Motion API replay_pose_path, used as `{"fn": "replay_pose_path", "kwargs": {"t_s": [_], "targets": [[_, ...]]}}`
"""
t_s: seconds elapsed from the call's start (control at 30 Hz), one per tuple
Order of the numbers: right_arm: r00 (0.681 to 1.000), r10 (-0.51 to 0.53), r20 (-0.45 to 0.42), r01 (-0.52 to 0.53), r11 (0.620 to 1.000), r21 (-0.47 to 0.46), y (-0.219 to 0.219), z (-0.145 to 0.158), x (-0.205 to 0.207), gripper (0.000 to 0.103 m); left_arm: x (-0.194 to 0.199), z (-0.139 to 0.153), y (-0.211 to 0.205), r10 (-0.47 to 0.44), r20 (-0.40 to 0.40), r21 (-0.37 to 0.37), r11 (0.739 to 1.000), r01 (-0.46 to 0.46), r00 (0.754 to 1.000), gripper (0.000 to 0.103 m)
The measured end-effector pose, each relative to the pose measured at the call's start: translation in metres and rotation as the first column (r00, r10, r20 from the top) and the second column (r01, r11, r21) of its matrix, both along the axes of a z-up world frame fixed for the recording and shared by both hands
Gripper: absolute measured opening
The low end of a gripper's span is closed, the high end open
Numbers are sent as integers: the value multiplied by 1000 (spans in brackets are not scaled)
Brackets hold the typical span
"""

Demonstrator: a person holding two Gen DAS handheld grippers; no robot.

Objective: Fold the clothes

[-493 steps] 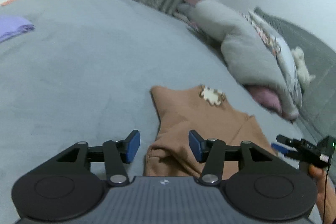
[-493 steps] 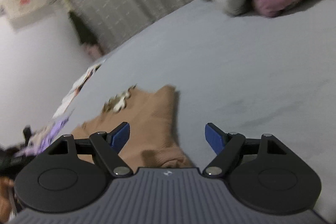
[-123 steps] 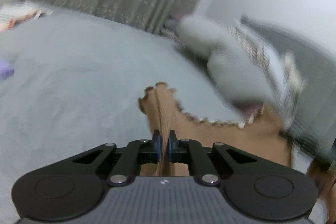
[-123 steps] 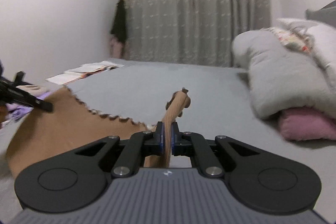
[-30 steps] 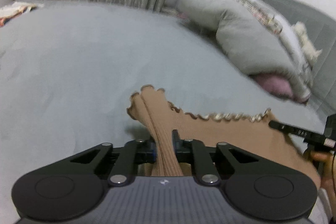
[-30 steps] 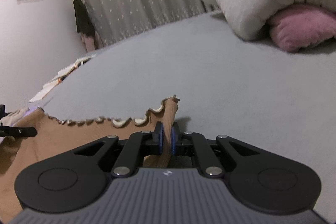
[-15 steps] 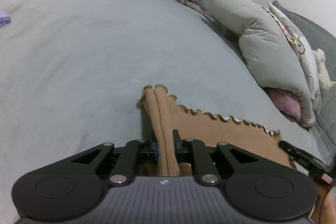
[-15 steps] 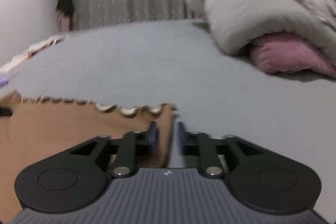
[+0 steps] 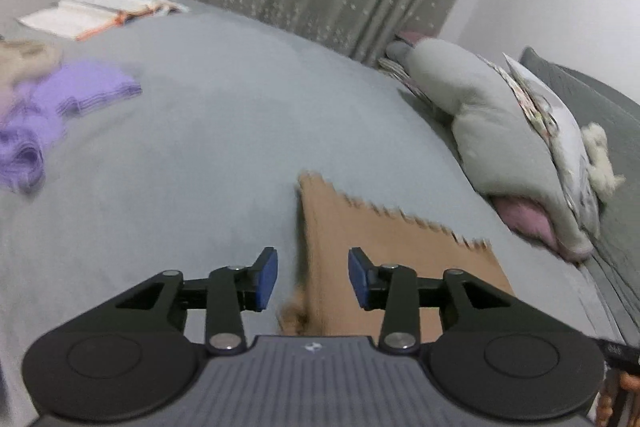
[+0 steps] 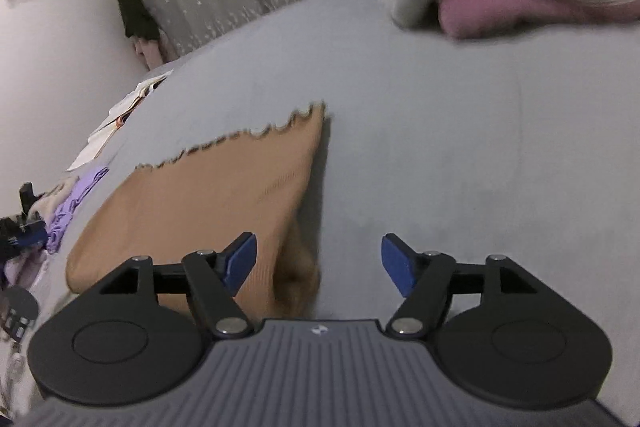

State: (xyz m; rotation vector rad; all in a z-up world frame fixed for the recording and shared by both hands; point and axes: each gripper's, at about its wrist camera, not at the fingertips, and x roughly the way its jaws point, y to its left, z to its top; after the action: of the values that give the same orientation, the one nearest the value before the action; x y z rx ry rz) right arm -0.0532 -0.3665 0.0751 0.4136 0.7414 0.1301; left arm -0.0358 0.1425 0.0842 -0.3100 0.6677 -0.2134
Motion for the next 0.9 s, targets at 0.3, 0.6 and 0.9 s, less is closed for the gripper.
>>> {"fn": "replay_pose_path", "kwargs": {"t_s": [0.3,0.6,0.9], "targets": [[991,129,30,-127,990,-64,44,4,9,19,13,-52,-42,-45,-4,116,992,45,999,39],[985,155,78,-133,962,-240,68,34,1,7,32,-51,3,25,-103,-62,998,-32,994,7],[989,149,-21,-149,956,-254,69,9,19,8,34,-52,16,17,-125,-79,996,-27,992,9]]}}
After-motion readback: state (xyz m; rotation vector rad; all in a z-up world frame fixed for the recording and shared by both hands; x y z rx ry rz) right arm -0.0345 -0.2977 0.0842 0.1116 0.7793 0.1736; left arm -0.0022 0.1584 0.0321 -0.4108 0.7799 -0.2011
